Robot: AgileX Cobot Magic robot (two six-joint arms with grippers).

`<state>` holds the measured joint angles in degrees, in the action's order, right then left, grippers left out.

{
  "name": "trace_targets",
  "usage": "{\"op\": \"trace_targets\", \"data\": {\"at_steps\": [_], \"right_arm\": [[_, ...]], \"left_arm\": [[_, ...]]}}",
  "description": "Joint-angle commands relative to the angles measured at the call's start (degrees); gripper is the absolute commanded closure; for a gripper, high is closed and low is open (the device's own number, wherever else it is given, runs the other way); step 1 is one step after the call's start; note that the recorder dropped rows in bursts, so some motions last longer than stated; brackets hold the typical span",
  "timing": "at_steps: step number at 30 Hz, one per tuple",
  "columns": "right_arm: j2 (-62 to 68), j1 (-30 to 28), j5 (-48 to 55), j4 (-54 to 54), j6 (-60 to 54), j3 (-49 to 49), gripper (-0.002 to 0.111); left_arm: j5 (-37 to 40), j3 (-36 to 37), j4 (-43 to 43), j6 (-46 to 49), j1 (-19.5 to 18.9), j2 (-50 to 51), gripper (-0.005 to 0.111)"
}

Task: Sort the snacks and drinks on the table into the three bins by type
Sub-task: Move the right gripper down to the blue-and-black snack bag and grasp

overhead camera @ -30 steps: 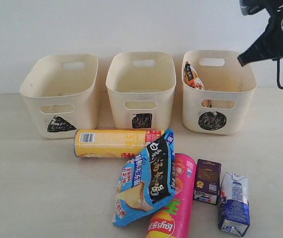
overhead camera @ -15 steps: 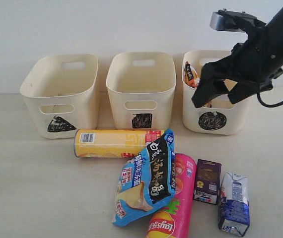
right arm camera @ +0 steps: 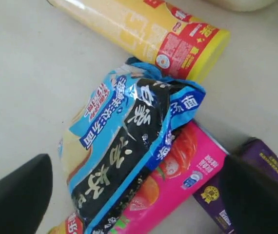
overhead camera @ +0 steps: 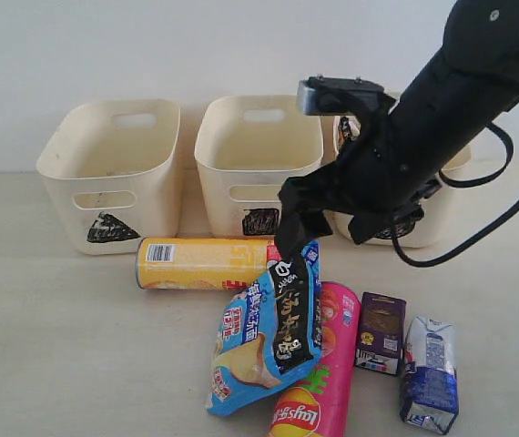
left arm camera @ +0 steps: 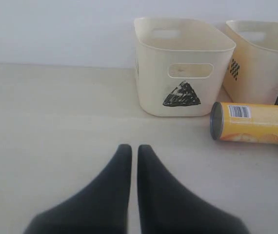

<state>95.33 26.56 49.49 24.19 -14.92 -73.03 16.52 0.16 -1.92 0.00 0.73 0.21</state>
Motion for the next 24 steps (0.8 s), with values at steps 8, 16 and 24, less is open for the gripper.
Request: {"op": "trace_targets", "data": {"at_steps": [8,16,24], "right_arm": [[4.09,5.4,-7.84,-1.16,4.49,2.78,0.025],[7.33,5.4,-9.19,-0.36,5.78,3.26,0.025],[9.05,8.24,-9.92,0.82,4.78,3.26,0.025]], "left_arm": [[-0.15,-0.16,0.04,-0.38,-0.22,-0.21,0.103],[-0.15,-0.16,0.04,-0.38,-0.22,-0.21,0.103],[-0.15,-0.16,0.04,-0.38,-0.22,-0.21,0.103]]}}
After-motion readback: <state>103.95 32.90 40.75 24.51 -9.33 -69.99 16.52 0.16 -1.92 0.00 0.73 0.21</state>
